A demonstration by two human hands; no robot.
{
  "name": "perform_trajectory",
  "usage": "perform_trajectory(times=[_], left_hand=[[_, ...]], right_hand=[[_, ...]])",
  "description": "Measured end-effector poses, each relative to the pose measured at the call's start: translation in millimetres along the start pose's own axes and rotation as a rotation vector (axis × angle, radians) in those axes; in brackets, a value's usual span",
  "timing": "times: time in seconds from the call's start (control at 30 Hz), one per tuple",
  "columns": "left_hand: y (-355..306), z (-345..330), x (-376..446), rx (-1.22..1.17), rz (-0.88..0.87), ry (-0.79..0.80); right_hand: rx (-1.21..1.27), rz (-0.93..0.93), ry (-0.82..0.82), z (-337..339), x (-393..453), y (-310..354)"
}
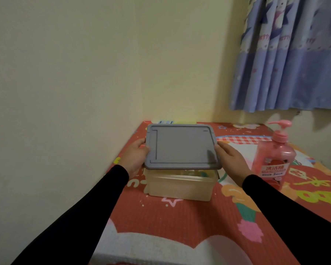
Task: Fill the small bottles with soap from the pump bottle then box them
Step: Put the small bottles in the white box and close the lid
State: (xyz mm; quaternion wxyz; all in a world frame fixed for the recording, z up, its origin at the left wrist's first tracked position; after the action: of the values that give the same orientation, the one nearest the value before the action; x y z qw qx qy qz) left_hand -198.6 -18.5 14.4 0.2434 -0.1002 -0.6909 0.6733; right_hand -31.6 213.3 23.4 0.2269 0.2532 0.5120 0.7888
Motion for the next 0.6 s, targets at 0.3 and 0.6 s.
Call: perform_trajectory(times=[0.3, 0.6], left_hand=[[-1, -2, 11, 0.325, -0.127, -0.083], [29, 0, 11, 0.393, 0.012, -0.044]], right_hand=[[-0.138, 0.023, -0.026, -20, 5, -28], [-0.223, -0.014, -0.041, -28, -6, -30]])
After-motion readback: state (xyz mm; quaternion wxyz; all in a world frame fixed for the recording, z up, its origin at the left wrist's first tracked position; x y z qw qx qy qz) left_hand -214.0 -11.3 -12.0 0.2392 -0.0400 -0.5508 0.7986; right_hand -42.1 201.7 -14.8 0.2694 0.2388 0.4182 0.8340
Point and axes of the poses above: each hand's wrist, its own x-axis towards the middle knuckle, its own z-axis out of the back of the hand, y = z × x, the point moved 9 cm from there along x, towards the middle knuckle, and after that the axes turned 6 degrees about -z, right-handed, at the moved point
